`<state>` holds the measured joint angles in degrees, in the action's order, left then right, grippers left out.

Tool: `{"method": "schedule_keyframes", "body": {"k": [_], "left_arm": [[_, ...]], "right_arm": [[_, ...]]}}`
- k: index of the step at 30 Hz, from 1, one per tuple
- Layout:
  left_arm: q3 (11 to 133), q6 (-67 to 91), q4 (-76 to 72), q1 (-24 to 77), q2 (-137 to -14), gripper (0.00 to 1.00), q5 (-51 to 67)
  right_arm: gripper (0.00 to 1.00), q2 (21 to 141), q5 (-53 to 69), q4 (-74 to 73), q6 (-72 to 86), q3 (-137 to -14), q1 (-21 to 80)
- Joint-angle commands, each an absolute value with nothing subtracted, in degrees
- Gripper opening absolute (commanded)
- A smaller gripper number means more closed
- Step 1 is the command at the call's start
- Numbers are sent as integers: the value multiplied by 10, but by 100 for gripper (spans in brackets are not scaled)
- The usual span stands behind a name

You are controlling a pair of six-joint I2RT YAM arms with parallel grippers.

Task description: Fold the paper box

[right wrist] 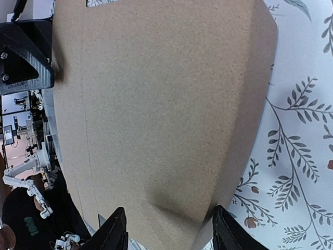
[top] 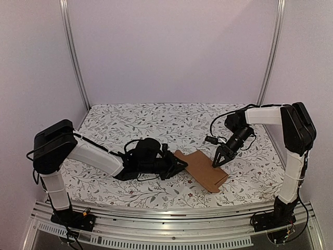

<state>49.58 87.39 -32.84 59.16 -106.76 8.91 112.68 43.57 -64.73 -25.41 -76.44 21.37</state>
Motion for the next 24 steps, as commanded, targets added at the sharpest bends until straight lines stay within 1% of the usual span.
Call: {"method": "schedule_keyframes", "body": {"k": [1, 4, 10, 15, 20, 24], "left_arm": [[505, 866, -347, 584, -1101, 16, 114], [513, 862, -347, 582, -1111, 14, 118], [513, 845, -345, 543, -1119, 7, 139], [518, 806, -312, 503, -1084, 3, 168], [564, 695, -164, 451, -1043, 3, 213], [606, 599, -34, 424, -1014, 3, 215]], "right_arm": [[53, 1135, 455, -654, -262, -760, 218], [52, 1141, 457, -656, -262, -760, 220], [50, 1143, 457, -656, -261, -762, 223], [50, 1140, 458, -664, -264, -771, 219], [50, 1134, 463, -672, -273, -776, 189], [50, 1127, 466, -685, -287, -777, 160]]}}
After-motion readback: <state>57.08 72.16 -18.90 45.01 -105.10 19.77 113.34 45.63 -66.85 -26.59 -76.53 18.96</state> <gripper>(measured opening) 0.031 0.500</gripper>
